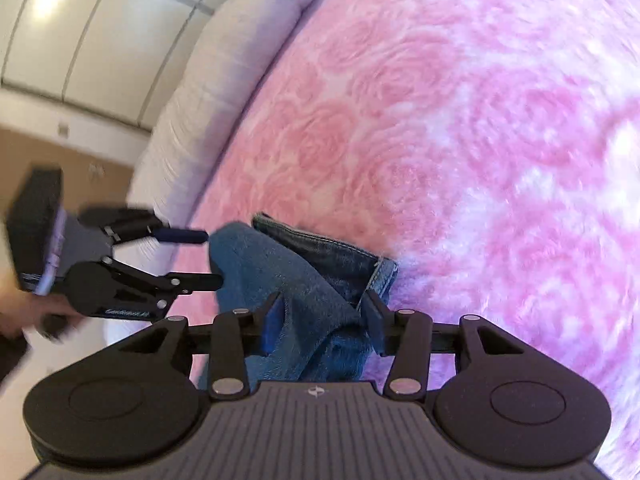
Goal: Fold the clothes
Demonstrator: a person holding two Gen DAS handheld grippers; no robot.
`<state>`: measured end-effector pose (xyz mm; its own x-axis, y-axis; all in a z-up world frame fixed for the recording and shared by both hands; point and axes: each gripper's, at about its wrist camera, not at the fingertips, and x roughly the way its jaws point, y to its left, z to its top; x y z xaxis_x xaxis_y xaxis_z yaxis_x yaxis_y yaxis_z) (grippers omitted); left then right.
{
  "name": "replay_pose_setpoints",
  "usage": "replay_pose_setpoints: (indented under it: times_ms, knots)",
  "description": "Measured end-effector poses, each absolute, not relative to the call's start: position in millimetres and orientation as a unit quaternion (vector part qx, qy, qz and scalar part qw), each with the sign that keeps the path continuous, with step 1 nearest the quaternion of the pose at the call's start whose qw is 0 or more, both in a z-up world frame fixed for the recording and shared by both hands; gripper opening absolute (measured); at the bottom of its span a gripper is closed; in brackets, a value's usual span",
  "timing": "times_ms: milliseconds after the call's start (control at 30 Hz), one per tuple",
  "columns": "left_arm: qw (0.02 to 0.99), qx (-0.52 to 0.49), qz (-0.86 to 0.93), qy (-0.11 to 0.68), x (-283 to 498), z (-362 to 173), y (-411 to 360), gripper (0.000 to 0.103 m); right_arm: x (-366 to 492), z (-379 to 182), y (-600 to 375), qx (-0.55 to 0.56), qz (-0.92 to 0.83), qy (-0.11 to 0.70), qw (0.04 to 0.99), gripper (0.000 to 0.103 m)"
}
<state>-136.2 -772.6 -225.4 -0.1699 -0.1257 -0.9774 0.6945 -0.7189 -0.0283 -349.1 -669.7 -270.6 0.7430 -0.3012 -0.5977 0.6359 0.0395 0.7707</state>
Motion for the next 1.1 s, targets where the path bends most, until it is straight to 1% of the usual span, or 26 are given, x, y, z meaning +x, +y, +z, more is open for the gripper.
replay_pose_setpoints:
  times_ms: [67,100,133,167,200,233,267,300,333,400,533,633,700,767,800,833,867,933,967,1000,1033,1100]
  knots:
    - [0.299,0.515,-0.733,0.329,-106.9,-231.6,-780.3,0.056,-353.1,-269.7,-658.5,0.611,-0.33,0.119,0.709,0.055]
    - [0.308,0.498,-0.731,0.351,-98.6,-238.7,-781.9,0.056,-351.4,-270.0,-655.7,0.609,-0.333,0.118,0.71,0.065]
    - [0.314,0.482,-0.729,0.371,-91.6,-245.9,-783.0,0.053,-349.4,-270.3,-653.0,0.606,-0.337,0.119,0.711,0.066]
    - [0.311,0.472,-0.73,0.385,-88.9,-253.0,-782.6,0.047,-347.4,-270.7,-650.4,0.603,-0.34,0.119,0.712,0.065]
    - [0.306,0.461,-0.731,0.399,-86.3,-259.4,-781.8,0.038,-342.7,-273.0,-649.5,0.602,-0.346,0.122,0.71,0.058]
    - [0.298,0.45,-0.734,0.412,-84.6,-262.4,-779.3,0.018,-339.4,-271.3,-651.1,0.6,-0.359,0.132,0.703,0.048]
    - [0.295,0.445,-0.738,0.414,-84.3,-260.7,-774.5,0.014,-338.1,-269.3,-653.0,0.597,-0.369,0.143,0.698,0.036]
    - [0.298,0.442,-0.746,0.399,-83.3,-254.7,-768.9,0.012,-337.0,-267.3,-655.0,0.594,-0.378,0.154,0.693,0.032]
    - [0.303,0.436,-0.754,0.386,-80.8,-247.1,-762.9,0.011,-335.8,-265.3,-656.9,0.591,-0.388,0.165,0.688,0.031]
    - [0.323,0.409,-0.769,0.37,-65.7,-222.3,-749.0,0.01,-325.0,-248.5,-658.5,0.555,-0.383,0.175,0.717,0.029]
    - [0.357,0.386,-0.765,0.371,-44.7,-213.2,-746.5,0.012,-317.7,-227.0,-664.9,0.533,-0.346,0.145,0.758,0.027]
    - [0.357,0.416,-0.755,0.359,-66.5,-249.0,-769.1,0.012,-311.4,-243.4,-676.5,0.537,-0.374,0.164,0.738,0.027]
    - [0.36,0.42,-0.747,0.369,-76.7,-272.1,-783.2,0.012,-317.8,-261.2,-678.4,0.552,-0.393,0.16,0.718,0.027]
    - [0.363,0.423,-0.741,0.375,-80.5,-284.8,-788.1,0.015,-325.1,-271.0,-677.8,0.558,-0.409,0.156,0.705,0.033]
    - [0.365,0.423,-0.74,0.375,-80.5,-288.3,-788.3,0.015,-329.0,-271.3,-676.1,0.556,-0.415,0.154,0.703,0.041]
    - [0.368,0.421,-0.738,0.377,-78.6,-289.8,-787.6,0.019,-332.9,-271.6,-674.5,0.554,-0.421,0.152,0.702,0.051]
    - [0.376,0.412,-0.737,0.381,-70.6,-284.5,-784.0,0.026,-337.2,-267.2,-669.0,0.553,-0.426,0.147,0.701,0.055]
    - [0.39,0.395,-0.735,0.389,-50.4,-270.5,-774.1,0.029,-345.9,-257.6,-657.4,0.55,-0.437,0.137,0.699,0.058]
    - [0.395,0.386,-0.734,0.395,-36.4,-264.4,-767.8,0.032,-347.9,-257.3,-650.4,0.558,-0.434,0.131,0.696,0.062]
    - [0.401,0.385,-0.729,0.4,-24.8,-261.3,-762.2,0.034,-349.8,-257.2,-643.4,0.566,-0.43,0.125,0.692,0.069]
    - [0.406,0.388,-0.72,0.407,-12.1,-261.8,-755.4,0.039,-351.7,-257.2,-636.3,0.575,-0.426,0.12,0.688,0.075]
    - [0.411,0.401,-0.7,0.424,10.7,-270.4,-740.8,0.04,-345.1,-265.7,-623.9,0.592,-0.409,0.119,0.684,0.079]
